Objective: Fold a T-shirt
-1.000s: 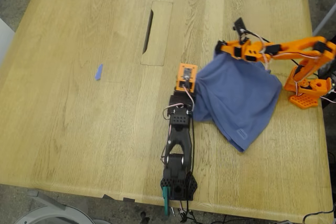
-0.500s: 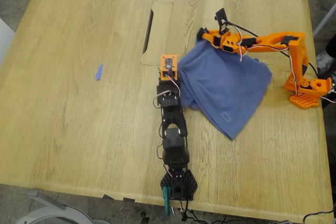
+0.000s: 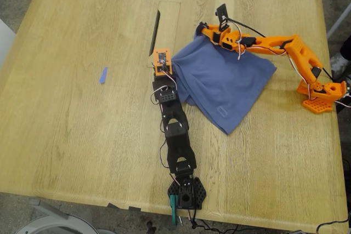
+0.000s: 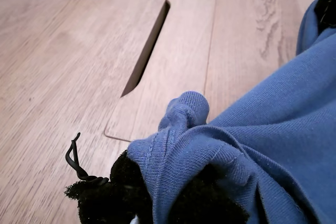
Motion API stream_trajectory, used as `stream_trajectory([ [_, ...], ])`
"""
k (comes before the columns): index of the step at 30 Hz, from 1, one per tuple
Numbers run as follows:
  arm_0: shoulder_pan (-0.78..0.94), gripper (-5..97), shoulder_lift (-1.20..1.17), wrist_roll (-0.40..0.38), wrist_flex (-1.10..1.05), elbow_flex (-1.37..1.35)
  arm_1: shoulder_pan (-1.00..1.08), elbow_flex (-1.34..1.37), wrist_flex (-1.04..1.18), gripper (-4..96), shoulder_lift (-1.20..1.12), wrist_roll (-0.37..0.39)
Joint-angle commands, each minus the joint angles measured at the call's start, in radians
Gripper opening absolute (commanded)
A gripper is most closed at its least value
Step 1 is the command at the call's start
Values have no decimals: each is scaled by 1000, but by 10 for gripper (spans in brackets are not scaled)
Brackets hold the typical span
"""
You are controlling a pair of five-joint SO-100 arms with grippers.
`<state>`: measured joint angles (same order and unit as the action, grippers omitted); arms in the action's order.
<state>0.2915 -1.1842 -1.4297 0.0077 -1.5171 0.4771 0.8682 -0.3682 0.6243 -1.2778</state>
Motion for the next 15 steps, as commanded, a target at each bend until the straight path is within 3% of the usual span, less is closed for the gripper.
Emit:
stream_trajectory([
  [1,97,-2,12,-14,29,233,49,-316,74,7,-101,-6],
  [15,83,-2,161,-15,388,638,77,-546,176,8,-196,-2],
])
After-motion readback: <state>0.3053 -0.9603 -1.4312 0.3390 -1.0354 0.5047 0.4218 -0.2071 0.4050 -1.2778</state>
